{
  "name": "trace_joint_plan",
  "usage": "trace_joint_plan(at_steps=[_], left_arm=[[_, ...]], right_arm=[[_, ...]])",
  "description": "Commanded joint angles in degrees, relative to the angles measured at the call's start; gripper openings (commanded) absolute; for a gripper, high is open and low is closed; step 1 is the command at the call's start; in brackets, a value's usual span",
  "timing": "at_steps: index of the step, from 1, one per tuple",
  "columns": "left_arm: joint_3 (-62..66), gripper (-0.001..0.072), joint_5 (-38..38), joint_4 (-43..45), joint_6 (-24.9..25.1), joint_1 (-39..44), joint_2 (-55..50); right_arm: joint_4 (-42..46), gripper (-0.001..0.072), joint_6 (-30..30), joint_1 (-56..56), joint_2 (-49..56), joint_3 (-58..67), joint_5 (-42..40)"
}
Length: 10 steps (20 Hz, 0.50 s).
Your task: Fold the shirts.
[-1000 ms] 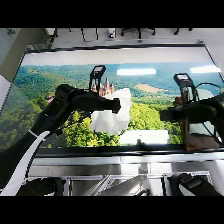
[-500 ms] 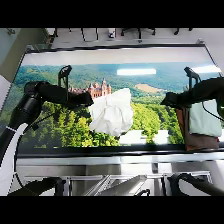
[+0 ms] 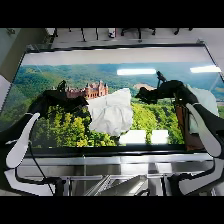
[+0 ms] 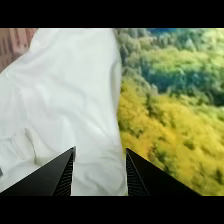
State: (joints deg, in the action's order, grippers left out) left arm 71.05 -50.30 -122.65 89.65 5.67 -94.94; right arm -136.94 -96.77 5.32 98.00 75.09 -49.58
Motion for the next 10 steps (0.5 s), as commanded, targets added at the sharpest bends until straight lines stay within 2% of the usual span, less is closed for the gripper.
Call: trace_joint_plan(at_steps=[1, 5, 6, 7, 8, 10], left_arm=[[8.24, 0.0685, 0.7, -1.88, 1.46, 0.17, -9.11], [16.52, 0.0684, -4.04, -1.88, 1.46, 2.16, -16.57], [17.9, 0.0626, -4.76, -1.9, 1.46, 2.47, -17.84], [19.41, 0.0409, -5.44, -1.9, 1.46, 3.3, -19.04], [20.7, 0.0247, -5.88, -1.92, 1.44, 3.72, -19.87], [22.99, 0.0018, -6.62, -1.92, 1.44, 4.68, -20.85]], right_arm=[[-1.31, 0.0373, 0.17, 4.24, 8.44, 7.58, 5.31], [-1.51, 0.0371, 2.51, 5.11, 13.79, 12.57, 4.39], [-1.55, 0.0364, 2.51, 5.22, 13.92, 12.68, 4.46], [-1.77, 0.0364, 2.49, 5.31, 13.92, 12.76, 4.44], [-1.79, 0.0364, 2.49, 5.49, 13.92, 13.05, 4.46], [-1.95, 0.0362, 2.51, 5.73, 13.92, 13.75, 4.66]])
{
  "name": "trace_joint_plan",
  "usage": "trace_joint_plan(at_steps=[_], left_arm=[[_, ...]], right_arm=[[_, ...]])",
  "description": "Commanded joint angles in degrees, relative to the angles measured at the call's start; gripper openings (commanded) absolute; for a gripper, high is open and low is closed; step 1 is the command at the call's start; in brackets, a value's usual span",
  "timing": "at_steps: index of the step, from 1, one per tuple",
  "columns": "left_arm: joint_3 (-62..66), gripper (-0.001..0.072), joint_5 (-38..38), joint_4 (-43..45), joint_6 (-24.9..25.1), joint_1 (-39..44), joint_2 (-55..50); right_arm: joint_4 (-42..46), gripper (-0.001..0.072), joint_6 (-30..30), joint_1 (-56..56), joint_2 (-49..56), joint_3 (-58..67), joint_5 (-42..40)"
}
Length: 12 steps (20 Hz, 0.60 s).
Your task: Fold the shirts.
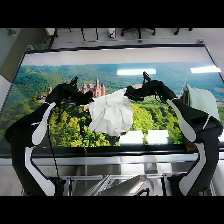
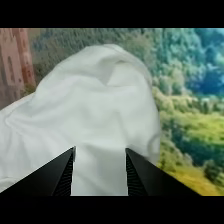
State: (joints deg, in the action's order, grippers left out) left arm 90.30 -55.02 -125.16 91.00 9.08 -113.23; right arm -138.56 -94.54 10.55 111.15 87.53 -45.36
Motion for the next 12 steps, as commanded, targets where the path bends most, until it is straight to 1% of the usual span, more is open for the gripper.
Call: trace_joint_plan(at_steps=[1, 3, 8, 9, 10, 12], left_arm=[[4.83, 0.0014, -1.99, 0.68, 0.11, 1.75, -2.54], [7.98, 0.0014, -3.37, 0.68, 0.11, 1.99, -2.47], [15.61, 0.0014, -8.9, 4.11, 0.07, 1.64, -2.49], [16.33, 0.0014, -9.55, 3.91, 0.09, 1.2, -2.49], [16.9, 0.0014, -9.73, 3.91, 0.09, 1.25, -2.49], [17.22, 0.0014, -9.64, 3.8, 0.07, 1.25, -2.43]], right_arm=[[-0.37, 0.036, 0.28, 0.5, 0.76, 1.7, 0.68], [-0.48, 0.0362, 0.24, 0.37, 0.74, 2.84, 0.63], [2.29, 0.0374, -0.13, -4.85, -0.07, 7.72, -6.16], [2.34, 0.0426, 0.31, -5.97, 0.2, 7.69, -6.95], [2.36, 0.0512, 0.55, -6.71, 0.7, 7.69, -7.3], [2.29, 0.0522, 1.6, -7.37, 2.08, 7.72, -7.23]])
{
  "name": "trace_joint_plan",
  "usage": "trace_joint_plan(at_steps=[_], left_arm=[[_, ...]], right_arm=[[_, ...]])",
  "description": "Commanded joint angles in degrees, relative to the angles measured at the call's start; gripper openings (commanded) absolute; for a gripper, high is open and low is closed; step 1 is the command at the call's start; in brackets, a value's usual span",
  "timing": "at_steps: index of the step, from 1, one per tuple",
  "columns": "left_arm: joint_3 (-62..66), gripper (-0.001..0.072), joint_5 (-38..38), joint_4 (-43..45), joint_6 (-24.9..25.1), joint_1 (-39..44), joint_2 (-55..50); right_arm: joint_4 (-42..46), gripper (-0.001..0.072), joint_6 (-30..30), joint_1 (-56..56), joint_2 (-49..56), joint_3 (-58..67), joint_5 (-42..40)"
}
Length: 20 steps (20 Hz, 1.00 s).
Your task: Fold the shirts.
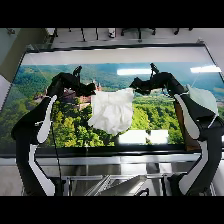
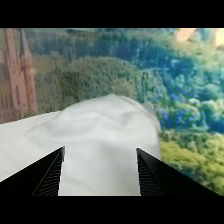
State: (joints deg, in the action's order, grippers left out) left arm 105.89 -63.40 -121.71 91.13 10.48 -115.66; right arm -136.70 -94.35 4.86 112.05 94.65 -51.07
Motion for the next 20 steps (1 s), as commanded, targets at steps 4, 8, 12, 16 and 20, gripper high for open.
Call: trace_joint_plan(at_steps=[4, 8, 12, 16, 20], left_arm=[[1.6, 0.0014, -1.07, 0.35, -0.04, 0.33, 0.0], [1.6, 0.0014, -1.07, 0.11, -0.04, 0.35, 0.0], [1.6, 0.0014, -1.38, 0.0, -0.04, 0.37, 0.04], [1.64, 0.0013, -1.01, -0.04, -0.04, 0.2, 4.2], [7.19, 0.0013, -1.86, 0.11, -0.02, -1.03, 16.68]], right_arm=[[0.37, 0.0516, 1.42, -1.27, 4.0, 0.59, -2.32], [-1.53, 0.05, 1.38, 0.66, 6.4, 0.59, -2.21], [-2.64, 0.0169, 1.31, 3.3, 7.28, 1.01, -0.33], [-2.6, 0.0014, -0.68, 3.32, 4.87, 9.07, -6.16], [-2.58, 0.0014, -4.57, 1.46, -5.42, 22.88, -13.03]])
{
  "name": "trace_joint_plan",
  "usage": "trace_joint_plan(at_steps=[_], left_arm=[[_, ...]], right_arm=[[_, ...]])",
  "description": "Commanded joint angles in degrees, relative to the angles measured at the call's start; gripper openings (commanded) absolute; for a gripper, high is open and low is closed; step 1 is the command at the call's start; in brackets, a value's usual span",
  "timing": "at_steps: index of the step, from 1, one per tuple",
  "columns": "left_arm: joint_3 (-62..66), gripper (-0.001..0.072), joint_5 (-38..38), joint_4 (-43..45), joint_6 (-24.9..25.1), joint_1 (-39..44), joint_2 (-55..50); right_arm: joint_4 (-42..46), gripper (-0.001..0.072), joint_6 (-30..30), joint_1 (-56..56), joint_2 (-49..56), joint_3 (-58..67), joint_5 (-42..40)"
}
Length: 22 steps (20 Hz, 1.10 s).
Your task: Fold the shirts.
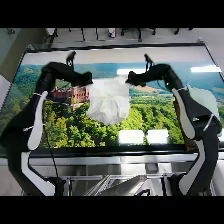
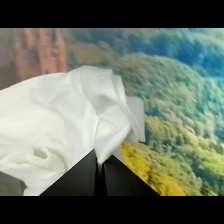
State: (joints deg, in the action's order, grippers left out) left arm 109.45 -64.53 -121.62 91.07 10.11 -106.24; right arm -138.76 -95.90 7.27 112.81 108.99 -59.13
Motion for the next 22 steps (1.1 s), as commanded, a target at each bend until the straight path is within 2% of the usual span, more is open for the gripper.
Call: trace_joint_plan(at_steps=[1, 4, 7, 9, 12, 15, 18, 22], left_arm=[[6.62, 0.0013, -0.92, 0.09, 0.04, -1.03, 10.75], [13.42, 0.0013, 3.02, 0.13, 0.0, -1.07, 23.8], [6.78, 0.0013, 13.31, 0.52, -0.02, -1.07, 41.55], [2.78, 0.0013, 17.29, 0.59, -0.02, -1.09, 51.82], [1.92, 0.0012, 21.53, 0.48, -1.16, -1.05, 60.24], [6.32, 0.0013, 20.59, 0.39, -2.27, -1.03, 58.01], [9.31, 0.0013, 15.85, 0.07, -3.13, 0.48, 48.09], [2.14, 0.0013, 20.79, 0.63, -2.56, 5.27, 33.7]], right_arm=[[-0.52, 0.0014, -4.0, -1.36, -10.05, 10.93, -5.66], [0.13, 0.0014, -7.89, -2.62, -25.03, 11.34, -5.77], [1.44, 0.0014, -10.78, -3.78, -39.08, 11.3, -8.63], [1.84, 0.0014, -11.17, -3.82, -47.19, 11.26, -9.31], [1.84, 0.0014, -12.61, -3.72, -56.22, 11.23, -10.32], [1.79, 0.0015, -12.57, -3.72, -58.49, 10.91, -10.32], [1.57, 0.0015, -12.55, -3.56, -56.52, 5.18, -10.32], [1.7, 0.0015, -12.59, -1.68, -48.15, -4.98, -8.66]])
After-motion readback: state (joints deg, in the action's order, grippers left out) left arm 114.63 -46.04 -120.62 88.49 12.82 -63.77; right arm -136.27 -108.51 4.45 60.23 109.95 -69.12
